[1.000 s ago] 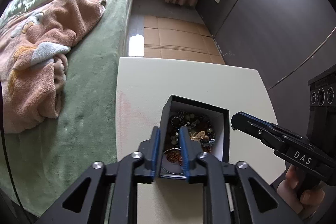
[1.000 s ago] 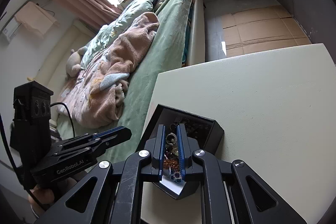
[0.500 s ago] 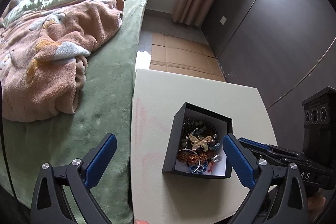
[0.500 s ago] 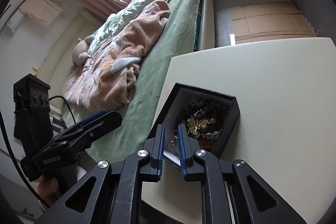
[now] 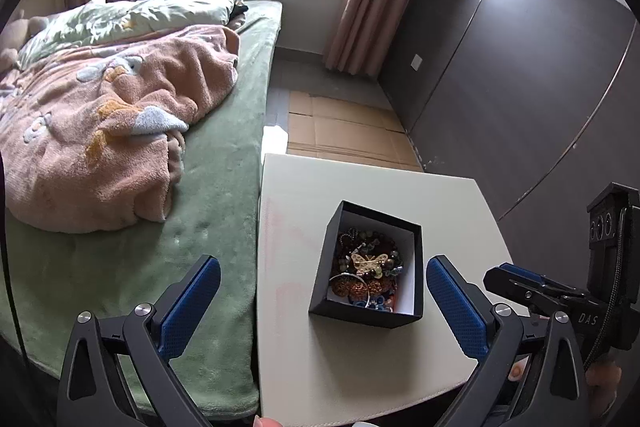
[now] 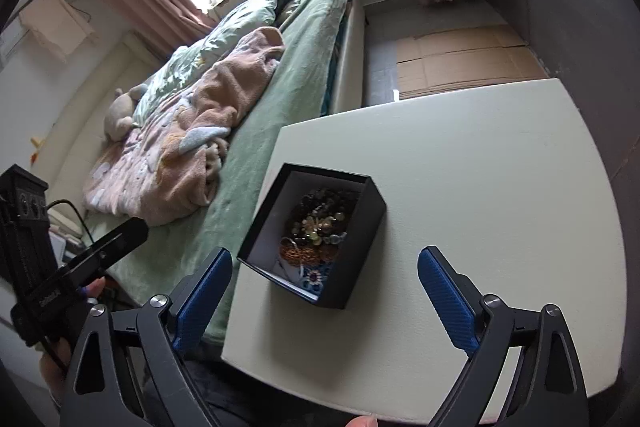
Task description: Organize jewelry
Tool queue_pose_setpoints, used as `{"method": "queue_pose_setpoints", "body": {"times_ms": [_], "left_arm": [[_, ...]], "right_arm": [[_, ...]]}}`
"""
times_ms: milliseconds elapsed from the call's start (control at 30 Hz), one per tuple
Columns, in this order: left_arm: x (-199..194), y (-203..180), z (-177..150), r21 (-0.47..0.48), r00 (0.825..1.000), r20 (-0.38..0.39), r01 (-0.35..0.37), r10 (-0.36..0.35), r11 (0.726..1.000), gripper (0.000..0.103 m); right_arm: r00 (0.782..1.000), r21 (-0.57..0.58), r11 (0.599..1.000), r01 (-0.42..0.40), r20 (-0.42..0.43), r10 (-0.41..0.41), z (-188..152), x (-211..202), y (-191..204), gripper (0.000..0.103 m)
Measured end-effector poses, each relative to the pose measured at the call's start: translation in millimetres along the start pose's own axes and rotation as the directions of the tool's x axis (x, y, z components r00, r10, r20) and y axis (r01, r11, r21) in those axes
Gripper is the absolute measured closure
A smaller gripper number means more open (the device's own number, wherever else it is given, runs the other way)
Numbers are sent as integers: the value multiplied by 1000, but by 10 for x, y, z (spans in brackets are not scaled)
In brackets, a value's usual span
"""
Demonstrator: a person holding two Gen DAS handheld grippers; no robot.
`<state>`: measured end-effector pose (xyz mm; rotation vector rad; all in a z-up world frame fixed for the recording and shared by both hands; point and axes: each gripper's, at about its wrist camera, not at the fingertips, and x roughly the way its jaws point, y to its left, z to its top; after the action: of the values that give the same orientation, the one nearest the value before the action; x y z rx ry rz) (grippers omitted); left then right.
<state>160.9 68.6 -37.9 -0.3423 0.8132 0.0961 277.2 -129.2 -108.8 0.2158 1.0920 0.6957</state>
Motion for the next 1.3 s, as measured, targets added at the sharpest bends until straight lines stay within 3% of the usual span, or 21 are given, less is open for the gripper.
{"method": "queue_pose_setpoints", "body": {"times_ms": [33,333,733,1300], "left_arm": [[-25,-21,-23,5,1000,1,2,-2,1000,0],[-389,-220,-199,42,999,28,43,-44,998,0],[-937,-341,-400,98,994,79,74,-82,992,0],[-1417,-416,-695,193,985,160,37,-69,981,0]], "right_arm": [[1000,4,1000,8,8,-8,-27,-39,-31,0],[991,52,993,108,76,-112,-180,-549,-149,0],[967,78,985,152,195,-164,-470,-1386,13,0],[933,62,971,232,269,-240,-1100,-1849,379,0]]}}
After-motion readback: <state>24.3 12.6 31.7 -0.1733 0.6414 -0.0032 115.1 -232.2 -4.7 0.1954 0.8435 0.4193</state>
